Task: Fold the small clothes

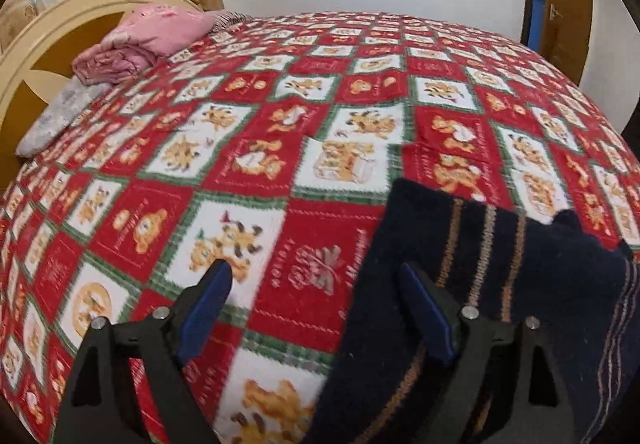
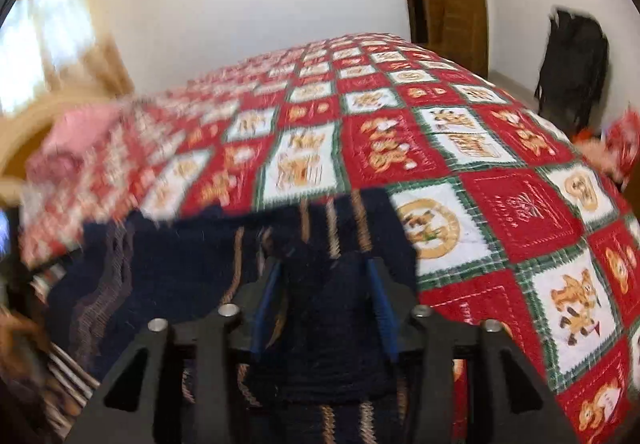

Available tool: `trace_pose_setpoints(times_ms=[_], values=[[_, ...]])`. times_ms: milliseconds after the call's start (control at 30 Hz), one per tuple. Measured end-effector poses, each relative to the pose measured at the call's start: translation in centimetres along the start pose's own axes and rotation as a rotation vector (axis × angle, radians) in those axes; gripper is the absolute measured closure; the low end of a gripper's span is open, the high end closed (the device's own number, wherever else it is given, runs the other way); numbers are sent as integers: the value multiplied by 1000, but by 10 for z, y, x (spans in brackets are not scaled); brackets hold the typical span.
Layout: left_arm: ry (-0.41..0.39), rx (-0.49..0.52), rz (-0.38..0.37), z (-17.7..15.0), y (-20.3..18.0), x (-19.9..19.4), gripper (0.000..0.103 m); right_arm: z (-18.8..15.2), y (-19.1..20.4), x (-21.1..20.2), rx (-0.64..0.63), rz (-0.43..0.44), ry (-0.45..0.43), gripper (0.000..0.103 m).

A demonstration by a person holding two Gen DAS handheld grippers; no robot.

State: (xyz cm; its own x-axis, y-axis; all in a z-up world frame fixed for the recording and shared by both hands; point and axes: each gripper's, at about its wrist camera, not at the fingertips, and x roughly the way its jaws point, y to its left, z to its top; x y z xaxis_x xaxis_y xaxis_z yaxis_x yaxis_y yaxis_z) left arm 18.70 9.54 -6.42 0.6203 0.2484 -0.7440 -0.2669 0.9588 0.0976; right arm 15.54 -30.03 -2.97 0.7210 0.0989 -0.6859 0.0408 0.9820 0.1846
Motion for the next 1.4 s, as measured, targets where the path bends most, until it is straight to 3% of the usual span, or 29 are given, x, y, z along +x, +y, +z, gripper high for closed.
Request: trace_pose_setpoints(times_ms=[100,167,233,367,467,567,633,733,833,967,1033,1167,1400], values=[[28,-32,53,6,20,2,14,3,-14,-43,100,28,-91,56],[29,-60,82,3,33,-4,16,-3,-11,-67,69,17,-111,56],[19,-86,39,-5,47,-20,16,-14,1,-76,-7,-12,-72,56],[3,-84,-87,-28,46,-52,16,-39,34,-63,-152,-31,7,56],[-21,-11,-161,-44,27,-65,16,-50,45,-42,-144,-15,50,56],[-42,75,-67,-54,15,-56,16,-59,49,-8,-142,2,125,56],[3,77,-44,-57,23,-43,15,-61,49,-8,-131,4,119,56],[29,14,-106,-56,49,-51,15,-59,43,-30,-66,38,141,56],[-36,50,-144,-60,67,-80,16,-64,36,-84,-23,134,61,55],[-143,142,-232,-84,91,-132,15,-81,25,-157,24,221,-49,30],[-175,155,-292,-96,102,-150,14,-92,19,-183,44,254,-61,29],[-196,146,-427,-124,128,-176,14,-124,1,-220,47,291,25,29],[-222,143,-629,-167,155,-214,14,-203,-27,-246,61,260,180,29]])
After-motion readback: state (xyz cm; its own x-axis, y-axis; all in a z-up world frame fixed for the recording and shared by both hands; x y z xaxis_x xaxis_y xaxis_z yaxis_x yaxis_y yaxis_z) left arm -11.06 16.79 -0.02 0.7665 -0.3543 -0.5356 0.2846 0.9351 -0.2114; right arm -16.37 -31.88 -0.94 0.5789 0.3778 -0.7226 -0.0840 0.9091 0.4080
